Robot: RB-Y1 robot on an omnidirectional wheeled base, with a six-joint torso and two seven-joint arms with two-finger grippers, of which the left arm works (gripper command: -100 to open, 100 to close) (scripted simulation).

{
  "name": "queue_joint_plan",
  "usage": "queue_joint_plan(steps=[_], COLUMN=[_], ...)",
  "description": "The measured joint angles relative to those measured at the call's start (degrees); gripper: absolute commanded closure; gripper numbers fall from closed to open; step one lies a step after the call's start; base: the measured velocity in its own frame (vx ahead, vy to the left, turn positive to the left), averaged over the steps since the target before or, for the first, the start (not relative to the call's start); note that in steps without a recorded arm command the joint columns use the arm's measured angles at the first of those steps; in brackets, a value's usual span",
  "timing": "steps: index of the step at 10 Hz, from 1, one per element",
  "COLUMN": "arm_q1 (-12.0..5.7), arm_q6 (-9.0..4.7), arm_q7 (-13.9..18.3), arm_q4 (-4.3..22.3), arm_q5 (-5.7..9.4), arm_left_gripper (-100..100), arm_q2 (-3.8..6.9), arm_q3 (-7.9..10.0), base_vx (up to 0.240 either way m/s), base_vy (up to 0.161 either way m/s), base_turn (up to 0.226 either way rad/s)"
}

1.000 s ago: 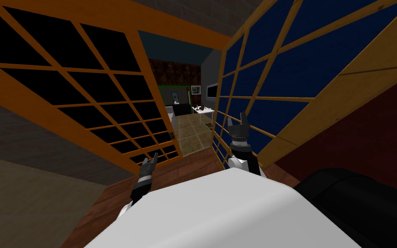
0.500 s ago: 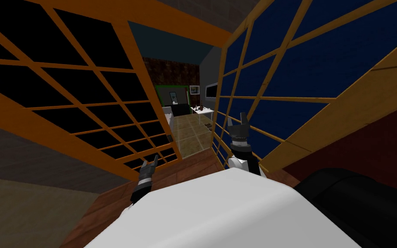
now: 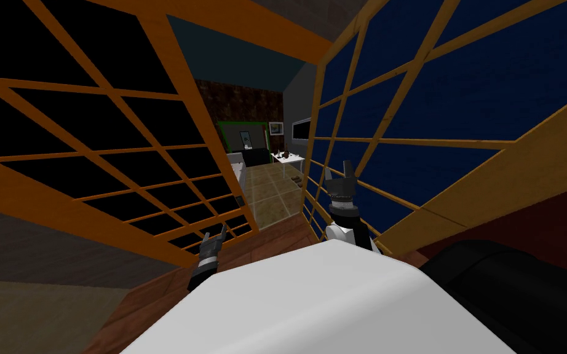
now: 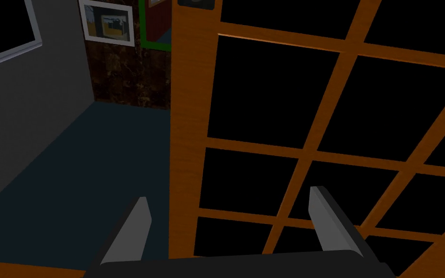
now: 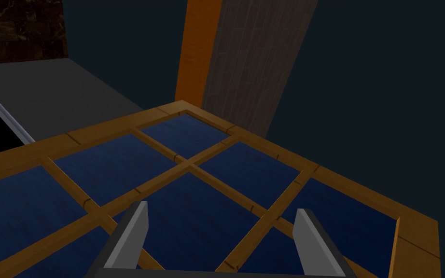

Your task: Pull the door open

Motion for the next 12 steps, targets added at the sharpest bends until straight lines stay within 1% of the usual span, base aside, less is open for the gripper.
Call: queue_joint_plan(steps=[6,8,9,10,12], arm_q1=[-0.94,-1.66,-2.06,-2.31,-2.71], arm_q6=[-1.44,-2.24,-2.99,-3.43,-3.83], arm_q7=[-5.38,-7.26,-8.45,-9.55,-11.83], arm_q4=[4.77,6.96,8.74,9.78,11.59], arm_q5=[-1.08,-1.37,-1.52,-1.72,-2.23], arm_left_gripper=[-100,-100,-100,-100,-100], arm_q2=[-1.05,-1.52,-1.70,-1.97,-2.82], arm_q3=[1.95,2.64,3.21,3.60,4.38], base_vx=[0.093,0.114,0.112,0.126,0.133], base_vy=[0.008,0.005,0.022,0.017,0.005], base_turn=[-0.038,-0.043,-0.045,-0.050,-0.040])
